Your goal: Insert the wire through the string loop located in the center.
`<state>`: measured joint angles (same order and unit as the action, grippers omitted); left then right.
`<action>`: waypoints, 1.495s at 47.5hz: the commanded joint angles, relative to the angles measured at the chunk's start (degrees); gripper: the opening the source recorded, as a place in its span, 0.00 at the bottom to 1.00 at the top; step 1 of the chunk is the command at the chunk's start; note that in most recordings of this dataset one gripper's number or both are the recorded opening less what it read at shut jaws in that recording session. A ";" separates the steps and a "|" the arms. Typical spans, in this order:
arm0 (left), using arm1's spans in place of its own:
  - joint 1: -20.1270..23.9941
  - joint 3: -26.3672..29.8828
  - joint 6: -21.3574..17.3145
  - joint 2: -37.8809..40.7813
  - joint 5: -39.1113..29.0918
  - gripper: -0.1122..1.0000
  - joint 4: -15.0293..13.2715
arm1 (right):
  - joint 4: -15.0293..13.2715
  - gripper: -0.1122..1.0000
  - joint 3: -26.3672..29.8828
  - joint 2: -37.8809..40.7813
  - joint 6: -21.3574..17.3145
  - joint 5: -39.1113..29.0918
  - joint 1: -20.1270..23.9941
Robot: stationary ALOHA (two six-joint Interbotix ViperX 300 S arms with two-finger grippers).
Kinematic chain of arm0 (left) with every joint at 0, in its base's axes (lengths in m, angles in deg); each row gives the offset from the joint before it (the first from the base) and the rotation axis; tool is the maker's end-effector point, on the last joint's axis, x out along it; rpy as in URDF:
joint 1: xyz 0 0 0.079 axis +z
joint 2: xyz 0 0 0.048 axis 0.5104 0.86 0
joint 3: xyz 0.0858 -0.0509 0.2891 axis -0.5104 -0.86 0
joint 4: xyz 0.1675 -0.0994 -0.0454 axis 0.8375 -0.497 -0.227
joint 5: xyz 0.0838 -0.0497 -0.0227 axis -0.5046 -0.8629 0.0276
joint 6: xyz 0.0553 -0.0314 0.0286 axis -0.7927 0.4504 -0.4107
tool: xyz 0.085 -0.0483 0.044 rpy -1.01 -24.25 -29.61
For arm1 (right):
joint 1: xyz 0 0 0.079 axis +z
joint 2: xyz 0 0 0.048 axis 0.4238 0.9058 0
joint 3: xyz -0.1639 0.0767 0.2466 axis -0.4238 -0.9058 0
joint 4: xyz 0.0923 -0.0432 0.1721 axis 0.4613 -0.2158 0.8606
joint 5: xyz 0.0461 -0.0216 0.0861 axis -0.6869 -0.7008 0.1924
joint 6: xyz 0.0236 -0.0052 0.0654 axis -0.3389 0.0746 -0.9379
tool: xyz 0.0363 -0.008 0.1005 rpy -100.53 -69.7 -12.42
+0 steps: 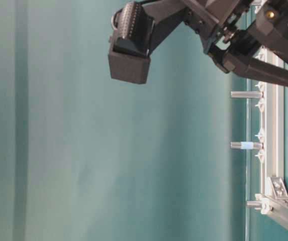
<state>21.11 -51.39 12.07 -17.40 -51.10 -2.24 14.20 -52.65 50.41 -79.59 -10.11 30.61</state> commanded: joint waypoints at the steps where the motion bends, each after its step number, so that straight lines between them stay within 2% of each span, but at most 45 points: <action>1: -0.26 0.79 0.44 -1.23 0.26 0.19 0.18 | -0.09 0.55 0.62 -1.58 0.00 0.26 0.09; 17: -0.26 2.29 0.53 -1.41 -0.35 0.20 0.18 | 0.00 0.55 0.70 -1.58 0.00 0.26 0.09; 19: -0.35 2.37 0.44 -1.41 -0.35 0.28 0.18 | 0.00 0.55 0.62 -1.58 0.00 0.26 0.09; 26: -0.62 2.46 0.26 -1.41 -0.35 0.67 0.18 | -0.09 0.55 0.70 -1.49 0.00 0.26 0.09; 28: -0.70 2.46 0.26 -1.41 -0.35 0.72 0.26 | -0.09 0.55 0.62 -1.58 0.00 0.26 0.09; 32: -0.88 2.64 0.26 -1.41 -0.35 0.68 0.26 | 0.00 0.55 0.62 -1.58 0.00 0.26 0.09; 49: -0.62 3.43 -0.62 -7.21 2.72 0.69 0.88 | 0.00 0.55 0.44 -2.46 0.00 0.09 0.09; 63: -0.44 2.20 -0.97 -11.78 2.72 0.68 0.88 | 0.00 0.55 -0.62 -8.35 0.18 -6.24 0.09; 71: -0.44 1.85 -3.69 -14.15 2.72 0.68 0.88 | 0.00 0.55 -0.79 -12.22 0.18 -9.05 0.09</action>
<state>20.49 -50.07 9.69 -29.70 -48.72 -1.54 14.20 -53.88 41.27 -79.42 -18.29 30.61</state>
